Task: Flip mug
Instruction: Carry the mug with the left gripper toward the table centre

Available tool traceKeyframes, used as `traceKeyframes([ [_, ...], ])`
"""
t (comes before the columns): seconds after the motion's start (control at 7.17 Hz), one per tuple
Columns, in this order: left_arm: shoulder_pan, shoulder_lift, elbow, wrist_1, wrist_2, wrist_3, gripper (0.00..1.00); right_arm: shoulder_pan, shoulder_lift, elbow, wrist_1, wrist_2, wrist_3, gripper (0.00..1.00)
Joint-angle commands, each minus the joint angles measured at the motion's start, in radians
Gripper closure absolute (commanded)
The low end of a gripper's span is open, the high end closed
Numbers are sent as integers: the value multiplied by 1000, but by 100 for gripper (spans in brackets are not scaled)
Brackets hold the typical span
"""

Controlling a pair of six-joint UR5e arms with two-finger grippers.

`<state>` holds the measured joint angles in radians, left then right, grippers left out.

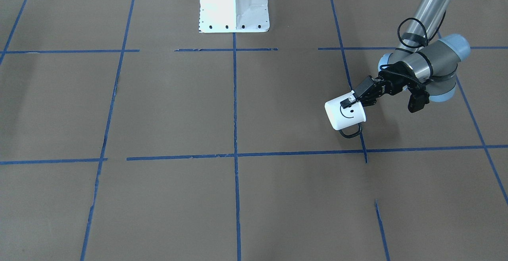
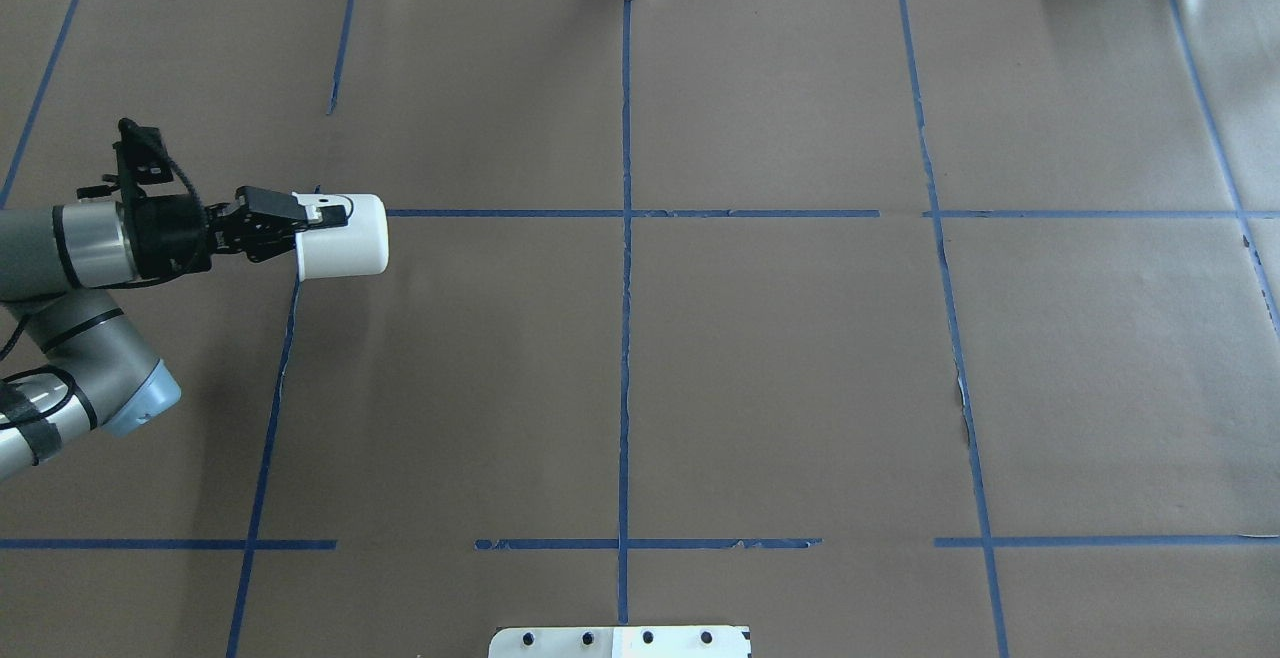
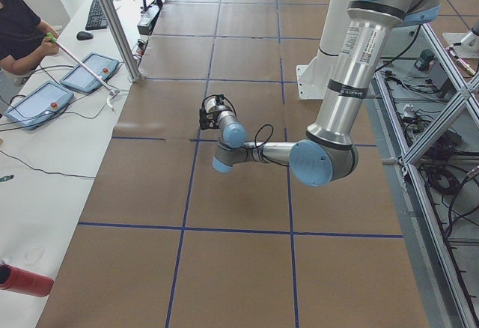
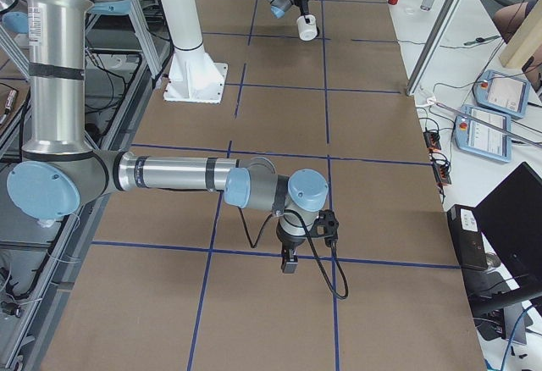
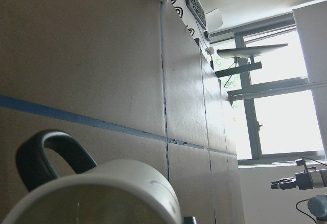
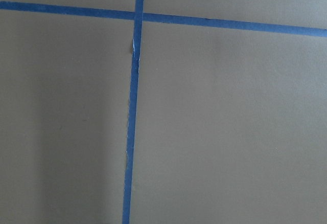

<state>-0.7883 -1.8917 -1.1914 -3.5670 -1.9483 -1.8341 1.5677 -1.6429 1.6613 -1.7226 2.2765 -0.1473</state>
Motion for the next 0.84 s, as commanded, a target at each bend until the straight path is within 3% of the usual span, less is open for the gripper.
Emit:
traceKeyframes([
  [0.0,12,-59,-155,373,29,-4,100,0,0,0,0,0,0,0],
  [0.7,151,-418,-254,1413,196,134,100,0,0,0,0,0,0,0],
])
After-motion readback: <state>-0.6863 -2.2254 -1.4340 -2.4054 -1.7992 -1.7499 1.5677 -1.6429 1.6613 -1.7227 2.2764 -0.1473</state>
